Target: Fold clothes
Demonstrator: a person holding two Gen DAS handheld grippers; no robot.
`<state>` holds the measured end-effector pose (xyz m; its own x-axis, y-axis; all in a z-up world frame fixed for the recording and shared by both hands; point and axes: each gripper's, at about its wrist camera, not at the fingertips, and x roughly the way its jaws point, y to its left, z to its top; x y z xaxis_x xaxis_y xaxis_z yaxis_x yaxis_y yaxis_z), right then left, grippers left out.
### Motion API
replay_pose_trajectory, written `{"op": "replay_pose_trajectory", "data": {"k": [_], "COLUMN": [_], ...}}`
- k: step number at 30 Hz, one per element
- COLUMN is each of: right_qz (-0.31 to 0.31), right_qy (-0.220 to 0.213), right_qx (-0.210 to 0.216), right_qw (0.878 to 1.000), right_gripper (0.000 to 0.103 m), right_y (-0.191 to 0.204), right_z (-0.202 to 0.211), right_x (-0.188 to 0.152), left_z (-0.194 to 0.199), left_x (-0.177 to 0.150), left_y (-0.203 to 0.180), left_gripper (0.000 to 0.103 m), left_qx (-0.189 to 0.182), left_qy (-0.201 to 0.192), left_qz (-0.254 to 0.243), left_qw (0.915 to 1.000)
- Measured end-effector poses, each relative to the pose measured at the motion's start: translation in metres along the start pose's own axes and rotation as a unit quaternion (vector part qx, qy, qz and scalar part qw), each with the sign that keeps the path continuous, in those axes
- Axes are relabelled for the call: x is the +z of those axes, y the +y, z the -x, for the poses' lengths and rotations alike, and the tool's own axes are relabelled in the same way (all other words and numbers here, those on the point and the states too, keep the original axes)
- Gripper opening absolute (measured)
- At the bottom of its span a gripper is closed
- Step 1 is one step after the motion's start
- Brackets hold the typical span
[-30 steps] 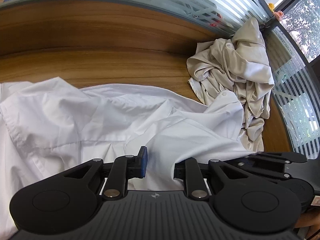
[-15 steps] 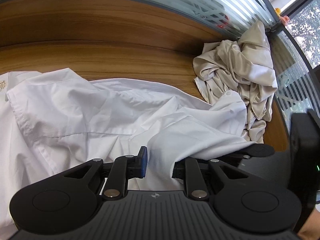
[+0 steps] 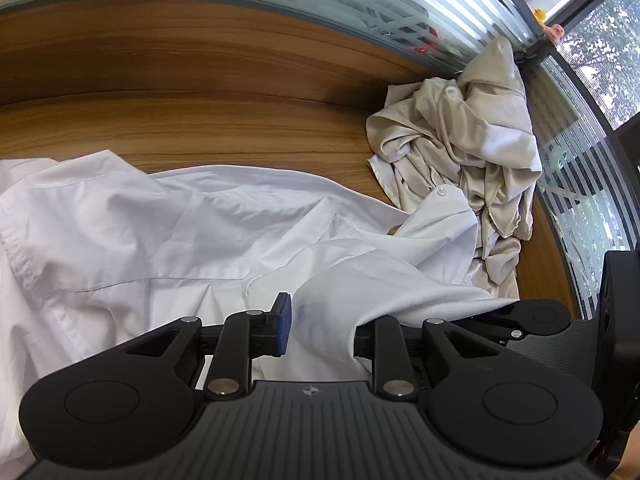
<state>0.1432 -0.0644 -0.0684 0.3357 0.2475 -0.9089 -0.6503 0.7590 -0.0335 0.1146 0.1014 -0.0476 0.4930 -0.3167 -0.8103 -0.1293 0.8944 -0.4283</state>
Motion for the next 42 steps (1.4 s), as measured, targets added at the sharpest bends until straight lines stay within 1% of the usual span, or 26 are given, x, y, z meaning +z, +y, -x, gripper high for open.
{"op": "replay_pose_trajectory", "data": {"k": [4, 5, 10, 12, 15, 17, 22, 28, 31, 37, 39, 41, 42], "right_qz": [0.012, 0.015, 0.038, 0.047, 0.063, 0.071, 0.059, 0.056, 0.055, 0.055, 0.049, 0.034, 0.024], "right_qy": [0.001, 0.000, 0.002, 0.002, 0.009, 0.015, 0.036, 0.039, 0.044, 0.071, 0.076, 0.073, 0.069], "right_qx": [-0.008, -0.007, 0.010, 0.019, 0.027, 0.032, 0.030, 0.022, 0.020, 0.009, 0.007, 0.013, 0.016], "right_qw": [1.000, 1.000, 0.999, 0.999, 0.998, 0.997, 0.997, 0.997, 0.997, 0.996, 0.996, 0.997, 0.997], "right_gripper": [0.011, 0.013, 0.021, 0.026, 0.030, 0.030, 0.030, 0.030, 0.030, 0.030, 0.028, 0.025, 0.015], "right_y": [0.004, 0.006, 0.017, 0.020, 0.028, 0.031, 0.022, 0.018, 0.018, 0.020, 0.019, 0.015, 0.012], "right_z": [0.001, 0.002, -0.002, -0.006, -0.012, -0.017, -0.028, -0.034, -0.038, -0.059, -0.066, -0.064, -0.061], "right_x": [-0.001, -0.001, 0.002, 0.004, 0.006, 0.007, 0.006, 0.001, 0.001, 0.003, 0.002, 0.000, 0.000], "left_z": [0.002, 0.003, 0.004, 0.003, 0.002, 0.002, -0.004, -0.011, -0.014, -0.026, -0.027, -0.025, -0.021], "left_x": [-0.002, -0.002, -0.004, -0.005, -0.005, -0.006, -0.009, -0.010, -0.010, -0.013, -0.014, -0.015, -0.015], "left_y": [0.000, 0.002, 0.009, 0.014, 0.018, 0.019, 0.015, 0.014, 0.015, 0.018, 0.020, 0.022, 0.023], "left_gripper": [0.026, 0.026, 0.026, 0.026, 0.026, 0.026, 0.026, 0.027, 0.030, 0.031, 0.032, 0.036, 0.045], "left_qx": [-0.002, -0.002, 0.007, 0.008, 0.010, 0.009, 0.008, 0.012, 0.015, 0.021, 0.018, 0.008, -0.002], "left_qy": [-0.001, -0.001, 0.002, 0.005, 0.010, 0.012, 0.016, 0.021, 0.026, 0.035, 0.031, 0.023, 0.019], "left_qz": [0.001, 0.002, 0.009, 0.015, 0.020, 0.020, 0.015, 0.011, 0.010, 0.010, 0.010, 0.010, 0.006], "left_qw": [1.0000, 1.0000, 0.9999, 0.9998, 0.9997, 0.9997, 0.9997, 0.9997, 0.9995, 0.9991, 0.9993, 0.9997, 0.9998]}}
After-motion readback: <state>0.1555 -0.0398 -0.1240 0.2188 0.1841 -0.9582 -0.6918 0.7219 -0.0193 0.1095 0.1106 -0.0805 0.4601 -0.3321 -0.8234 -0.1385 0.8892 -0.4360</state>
